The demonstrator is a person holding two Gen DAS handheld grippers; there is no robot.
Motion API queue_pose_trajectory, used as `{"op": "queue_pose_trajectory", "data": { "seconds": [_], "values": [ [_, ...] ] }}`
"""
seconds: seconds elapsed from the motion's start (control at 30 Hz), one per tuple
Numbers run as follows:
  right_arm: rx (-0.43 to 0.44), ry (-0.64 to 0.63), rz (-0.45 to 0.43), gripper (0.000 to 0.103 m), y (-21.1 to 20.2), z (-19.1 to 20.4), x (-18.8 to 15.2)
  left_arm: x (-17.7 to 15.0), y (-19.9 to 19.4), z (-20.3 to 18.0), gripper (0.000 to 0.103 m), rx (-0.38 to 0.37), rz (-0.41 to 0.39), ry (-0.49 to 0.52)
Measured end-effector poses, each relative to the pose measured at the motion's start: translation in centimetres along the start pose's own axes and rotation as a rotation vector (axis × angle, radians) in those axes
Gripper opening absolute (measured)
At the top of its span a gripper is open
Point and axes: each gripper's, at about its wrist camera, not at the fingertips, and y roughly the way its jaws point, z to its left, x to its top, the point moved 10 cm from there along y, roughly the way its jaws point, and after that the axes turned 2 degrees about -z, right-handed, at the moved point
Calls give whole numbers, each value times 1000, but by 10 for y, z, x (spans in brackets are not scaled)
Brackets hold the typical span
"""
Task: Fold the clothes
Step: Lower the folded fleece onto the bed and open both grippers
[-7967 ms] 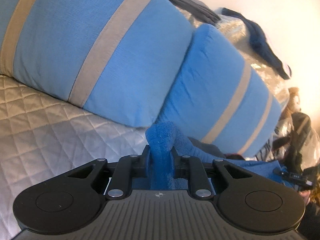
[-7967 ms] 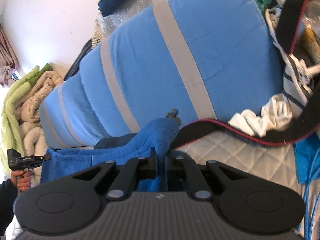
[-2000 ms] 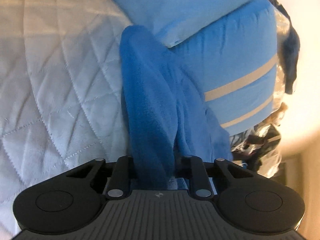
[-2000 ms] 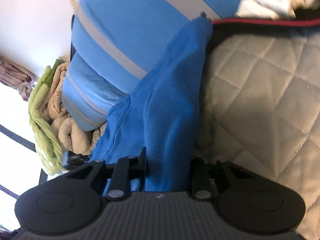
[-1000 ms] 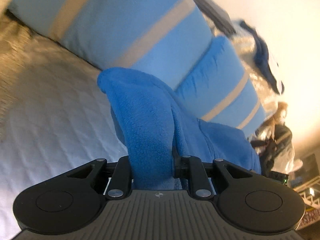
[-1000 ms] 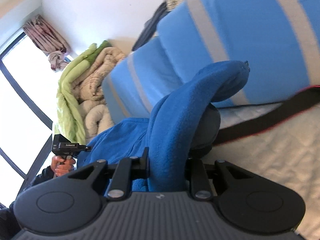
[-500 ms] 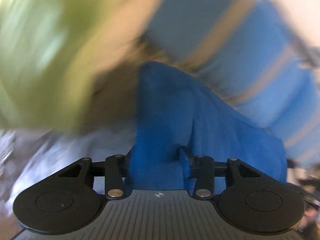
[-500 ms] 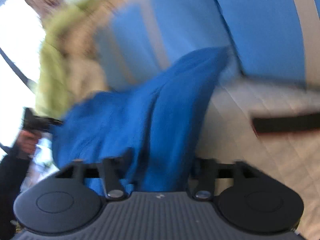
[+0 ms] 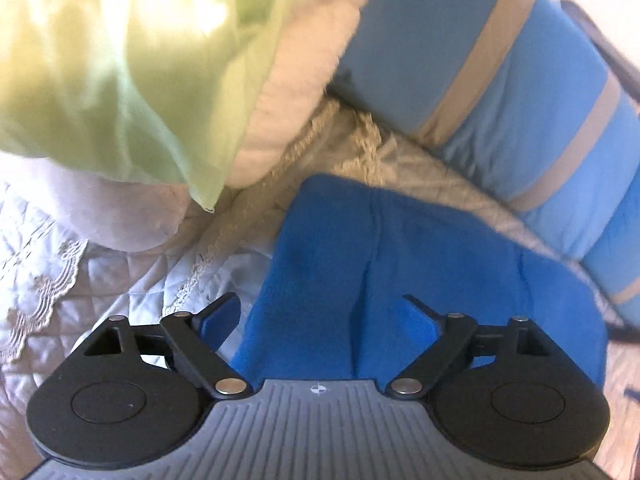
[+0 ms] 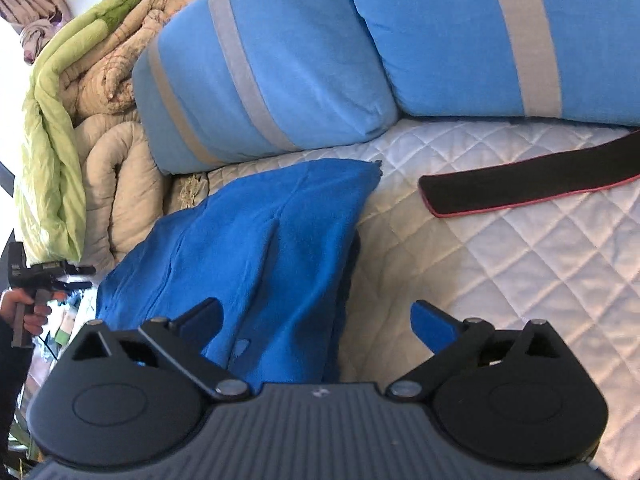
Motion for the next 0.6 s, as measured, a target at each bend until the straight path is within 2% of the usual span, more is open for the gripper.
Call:
{"op": "queue_pose_trajectory", "data": {
  "seconds": [0.2,0.27,0.43,0.6],
  "values": [
    [-28,-66,35,103,-39,4,-3,-7,-43,-31,89,74,-128,86],
    [-28,-72,42,103,-56,5,-3,-14,-56,-47,97,67,-141,105],
    [-100,-173,28,103,-100,12,-7,-39,-89,-95,99,94,-176,190],
    [-159,-266,0,103,-141,22,-19,-75,-126,-159,99,54,-243,260]
  ]
}}
